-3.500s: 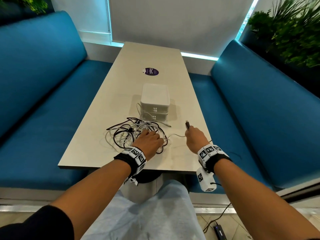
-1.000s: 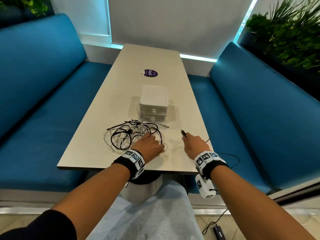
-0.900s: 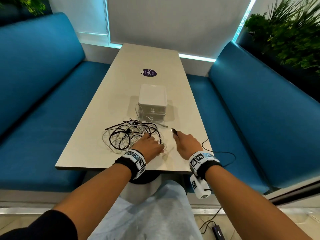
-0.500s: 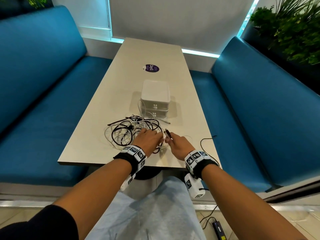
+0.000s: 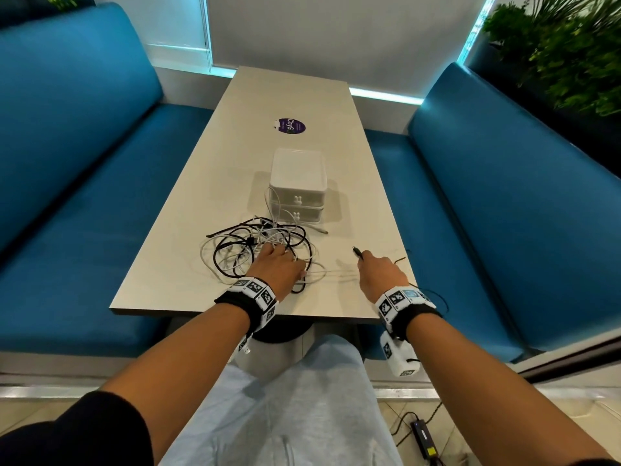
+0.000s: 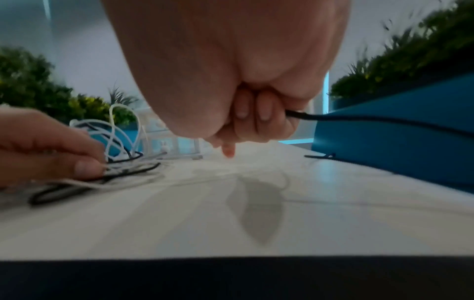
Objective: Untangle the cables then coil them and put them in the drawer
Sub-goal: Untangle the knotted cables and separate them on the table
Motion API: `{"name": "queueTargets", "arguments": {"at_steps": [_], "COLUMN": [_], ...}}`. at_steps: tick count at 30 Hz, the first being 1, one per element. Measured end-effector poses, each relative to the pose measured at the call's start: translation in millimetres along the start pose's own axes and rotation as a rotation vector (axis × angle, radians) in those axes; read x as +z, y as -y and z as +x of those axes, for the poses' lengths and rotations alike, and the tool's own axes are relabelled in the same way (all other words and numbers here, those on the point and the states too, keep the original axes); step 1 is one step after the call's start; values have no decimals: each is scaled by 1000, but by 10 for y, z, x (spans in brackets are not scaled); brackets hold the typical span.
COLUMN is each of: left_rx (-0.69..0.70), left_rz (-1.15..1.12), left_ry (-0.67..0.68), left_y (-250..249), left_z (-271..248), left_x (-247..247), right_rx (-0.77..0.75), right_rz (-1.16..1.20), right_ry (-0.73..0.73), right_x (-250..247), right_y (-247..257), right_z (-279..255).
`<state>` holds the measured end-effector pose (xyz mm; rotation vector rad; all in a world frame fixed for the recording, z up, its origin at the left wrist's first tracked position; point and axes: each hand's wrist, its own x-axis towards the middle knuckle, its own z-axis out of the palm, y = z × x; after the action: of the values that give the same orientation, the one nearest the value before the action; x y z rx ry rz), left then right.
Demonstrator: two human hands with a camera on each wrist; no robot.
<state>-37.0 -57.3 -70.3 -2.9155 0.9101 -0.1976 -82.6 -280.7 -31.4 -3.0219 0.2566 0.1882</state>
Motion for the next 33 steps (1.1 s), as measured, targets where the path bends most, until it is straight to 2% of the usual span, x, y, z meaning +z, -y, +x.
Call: {"name": "queueTargets", "arguments": {"at_steps": [2, 5, 8, 10, 15, 20, 23, 28, 30, 33], "left_rx": [14, 5, -9, -12, 30, 40, 18, -15, -16, -15], "left_rz": [29, 43, 56, 57, 68, 93, 75, 78, 107, 132], "left_ry": [9, 15, 19, 25, 2, -21, -23, 0, 24, 39], "left_y": [-11, -27, -50, -48, -15, 24, 81, 156, 100, 40], "left_z": [-7, -8, -5, -17, -47, -43, -64, -112, -108, -92], "left_x": [-13, -35, -48, -58, -69, -66, -52, -63, -102, -147], "right_rx": [14, -115, -263, -303, -258, -270, -251, -108, -76, 21], "right_rz": [109, 195, 248, 217, 232, 13, -101, -182, -173, 21], "right_ry": [-28, -42, 18, 90, 103, 66, 32, 15, 15, 11], "right_x": [24, 58, 142, 208, 264, 187, 89, -99, -84, -10], "right_y": [127, 338, 536, 638, 668, 520, 314, -192, -203, -70], "right_z": [10, 19, 3, -10, 38, 39, 65, 42, 5, 14]}}
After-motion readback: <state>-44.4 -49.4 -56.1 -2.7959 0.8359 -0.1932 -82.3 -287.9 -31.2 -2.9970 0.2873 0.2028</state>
